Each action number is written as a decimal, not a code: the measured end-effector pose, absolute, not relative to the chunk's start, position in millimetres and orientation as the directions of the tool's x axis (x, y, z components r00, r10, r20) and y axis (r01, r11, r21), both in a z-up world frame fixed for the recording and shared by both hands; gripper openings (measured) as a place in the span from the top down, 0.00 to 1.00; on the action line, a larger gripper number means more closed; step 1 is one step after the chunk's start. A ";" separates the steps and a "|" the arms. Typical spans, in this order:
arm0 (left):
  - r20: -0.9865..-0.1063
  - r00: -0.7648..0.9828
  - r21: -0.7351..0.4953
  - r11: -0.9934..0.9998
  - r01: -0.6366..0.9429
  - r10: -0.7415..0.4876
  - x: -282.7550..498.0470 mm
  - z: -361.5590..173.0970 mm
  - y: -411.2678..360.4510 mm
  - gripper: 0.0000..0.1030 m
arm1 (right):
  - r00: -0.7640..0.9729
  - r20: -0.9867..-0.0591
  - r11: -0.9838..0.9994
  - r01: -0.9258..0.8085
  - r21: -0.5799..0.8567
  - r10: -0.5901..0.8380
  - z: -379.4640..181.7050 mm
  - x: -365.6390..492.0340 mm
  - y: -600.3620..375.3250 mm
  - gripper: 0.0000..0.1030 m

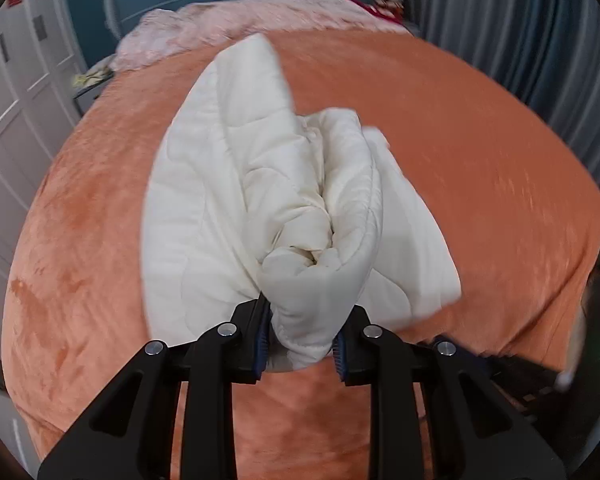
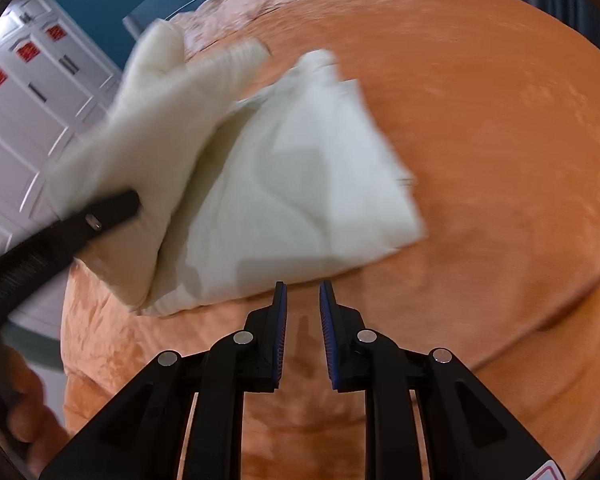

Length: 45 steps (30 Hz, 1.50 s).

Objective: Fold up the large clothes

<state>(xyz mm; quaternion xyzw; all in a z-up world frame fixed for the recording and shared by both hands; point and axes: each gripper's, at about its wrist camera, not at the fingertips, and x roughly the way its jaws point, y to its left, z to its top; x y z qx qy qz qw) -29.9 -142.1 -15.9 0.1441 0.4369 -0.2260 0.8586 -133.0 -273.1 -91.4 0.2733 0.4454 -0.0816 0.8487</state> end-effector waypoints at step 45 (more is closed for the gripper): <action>-0.851 0.441 -0.116 0.922 0.369 -0.284 -10.4 -52.2 -37.0 0.23 | 0.670 -0.734 0.842 0.329 0.427 0.111 -23.3 -89.0 -310.0 0.86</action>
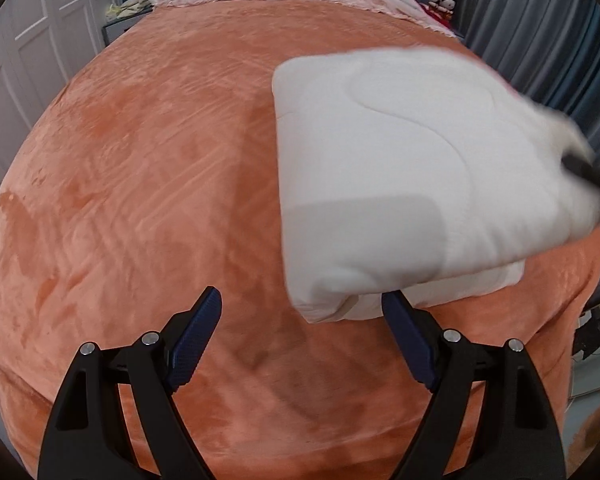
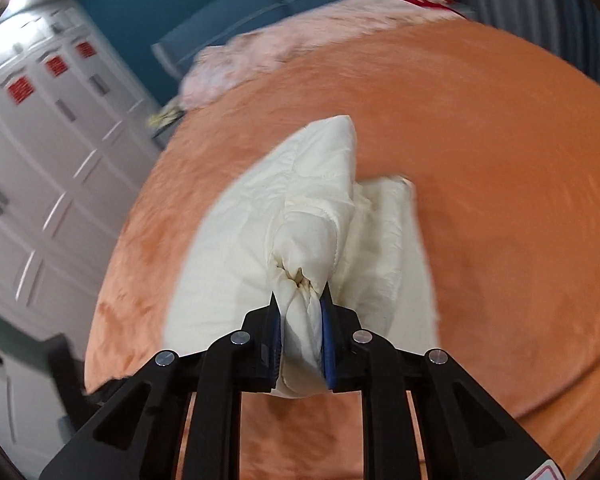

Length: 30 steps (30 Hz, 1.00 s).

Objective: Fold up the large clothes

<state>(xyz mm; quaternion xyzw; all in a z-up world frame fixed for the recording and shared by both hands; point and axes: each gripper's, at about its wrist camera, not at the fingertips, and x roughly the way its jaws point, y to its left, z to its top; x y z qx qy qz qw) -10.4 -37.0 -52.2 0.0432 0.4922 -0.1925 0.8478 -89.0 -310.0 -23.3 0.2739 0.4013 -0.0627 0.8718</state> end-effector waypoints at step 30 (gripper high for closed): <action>-0.894 0.386 -0.074 0.926 0.369 -0.225 25.5 -85.7 -118.2 0.08 | 0.541 -0.834 0.837 0.404 0.369 0.107 -123.2 -65.3 -332.6 0.83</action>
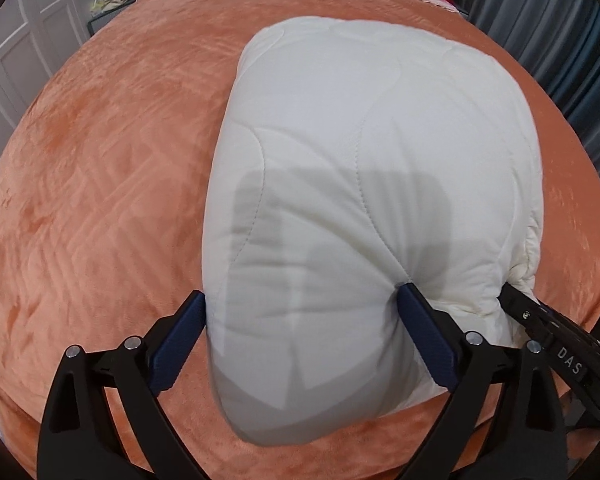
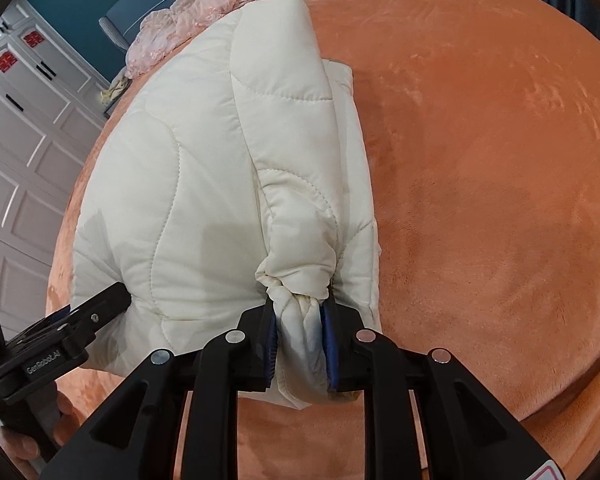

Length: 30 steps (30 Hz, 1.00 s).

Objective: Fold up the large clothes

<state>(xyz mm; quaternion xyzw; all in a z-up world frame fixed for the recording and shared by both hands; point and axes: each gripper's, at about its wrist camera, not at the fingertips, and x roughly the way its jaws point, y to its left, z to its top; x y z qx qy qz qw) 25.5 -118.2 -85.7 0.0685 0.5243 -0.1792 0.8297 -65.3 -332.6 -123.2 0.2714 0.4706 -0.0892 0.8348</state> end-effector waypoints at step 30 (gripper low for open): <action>-0.813 0.490 -0.148 0.925 0.350 -0.315 96.9 14.7 -122.7 0.13 | 0.707 -0.706 0.735 0.461 0.497 0.034 -15.7 -32.1 -374.4 0.28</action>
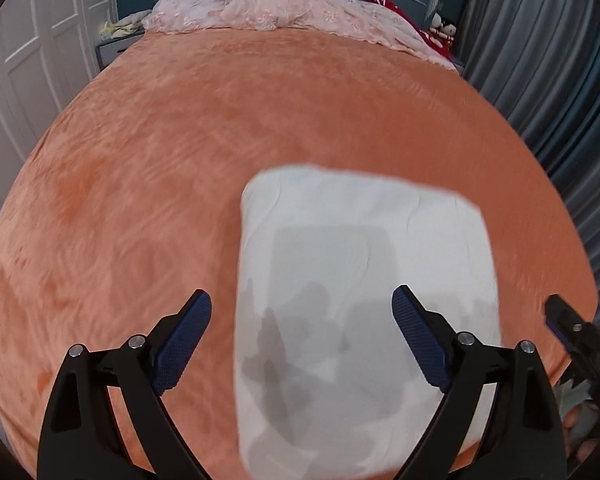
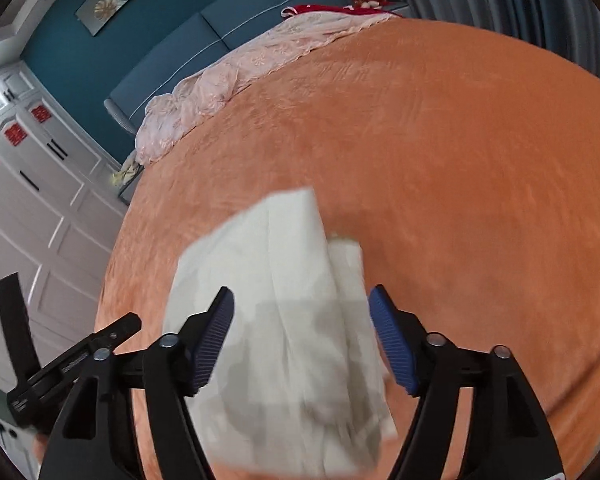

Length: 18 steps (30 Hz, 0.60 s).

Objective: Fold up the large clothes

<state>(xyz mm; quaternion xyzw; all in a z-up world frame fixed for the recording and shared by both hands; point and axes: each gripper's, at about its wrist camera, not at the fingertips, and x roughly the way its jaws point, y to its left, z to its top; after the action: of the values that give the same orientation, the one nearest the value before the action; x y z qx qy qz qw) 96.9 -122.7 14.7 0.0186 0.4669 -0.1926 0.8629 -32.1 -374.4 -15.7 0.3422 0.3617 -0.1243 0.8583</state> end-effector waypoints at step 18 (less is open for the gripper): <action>-0.871 0.415 -0.110 0.929 0.353 -0.261 156.0 -51.3 -199.3 0.11 | 0.625 -0.780 0.661 0.568 0.490 0.041 -105.2 34.0 -391.1 0.86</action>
<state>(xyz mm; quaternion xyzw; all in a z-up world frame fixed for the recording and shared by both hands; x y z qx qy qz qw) 156.0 -199.3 -51.3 0.0451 0.5089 -0.1827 0.8400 34.0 -391.1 -105.2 0.3788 0.4020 -0.1612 0.8179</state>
